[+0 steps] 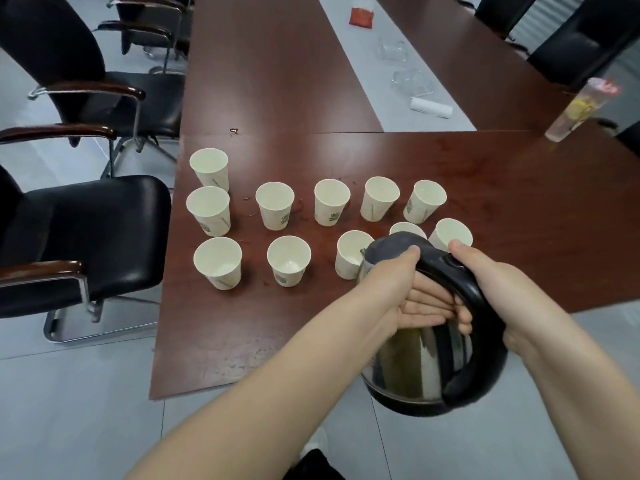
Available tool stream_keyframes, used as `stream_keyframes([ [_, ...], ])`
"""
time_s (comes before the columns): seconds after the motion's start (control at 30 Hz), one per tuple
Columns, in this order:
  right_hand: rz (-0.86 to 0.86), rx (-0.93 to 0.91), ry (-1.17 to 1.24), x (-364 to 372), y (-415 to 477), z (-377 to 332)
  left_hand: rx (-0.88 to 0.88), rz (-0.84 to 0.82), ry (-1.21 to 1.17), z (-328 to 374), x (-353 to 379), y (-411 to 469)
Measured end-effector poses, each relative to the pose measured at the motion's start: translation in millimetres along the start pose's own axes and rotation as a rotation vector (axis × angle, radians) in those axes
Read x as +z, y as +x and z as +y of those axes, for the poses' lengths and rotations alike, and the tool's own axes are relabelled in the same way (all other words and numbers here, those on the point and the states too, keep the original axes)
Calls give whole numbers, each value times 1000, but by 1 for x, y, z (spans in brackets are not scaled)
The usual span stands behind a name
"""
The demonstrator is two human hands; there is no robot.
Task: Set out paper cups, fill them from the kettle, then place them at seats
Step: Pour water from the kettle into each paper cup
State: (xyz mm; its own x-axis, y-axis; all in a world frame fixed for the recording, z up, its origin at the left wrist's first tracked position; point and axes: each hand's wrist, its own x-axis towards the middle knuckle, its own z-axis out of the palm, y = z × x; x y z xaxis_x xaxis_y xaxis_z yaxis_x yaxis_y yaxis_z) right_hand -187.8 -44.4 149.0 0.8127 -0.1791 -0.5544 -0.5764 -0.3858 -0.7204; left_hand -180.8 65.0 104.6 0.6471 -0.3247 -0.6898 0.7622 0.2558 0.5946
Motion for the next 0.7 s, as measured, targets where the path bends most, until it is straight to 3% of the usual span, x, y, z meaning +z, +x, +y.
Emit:
stream_keyframes([
  [0.7, -36, 10, -97, -5, 9, -16, -14, 31, -25, 7, 7, 8],
])
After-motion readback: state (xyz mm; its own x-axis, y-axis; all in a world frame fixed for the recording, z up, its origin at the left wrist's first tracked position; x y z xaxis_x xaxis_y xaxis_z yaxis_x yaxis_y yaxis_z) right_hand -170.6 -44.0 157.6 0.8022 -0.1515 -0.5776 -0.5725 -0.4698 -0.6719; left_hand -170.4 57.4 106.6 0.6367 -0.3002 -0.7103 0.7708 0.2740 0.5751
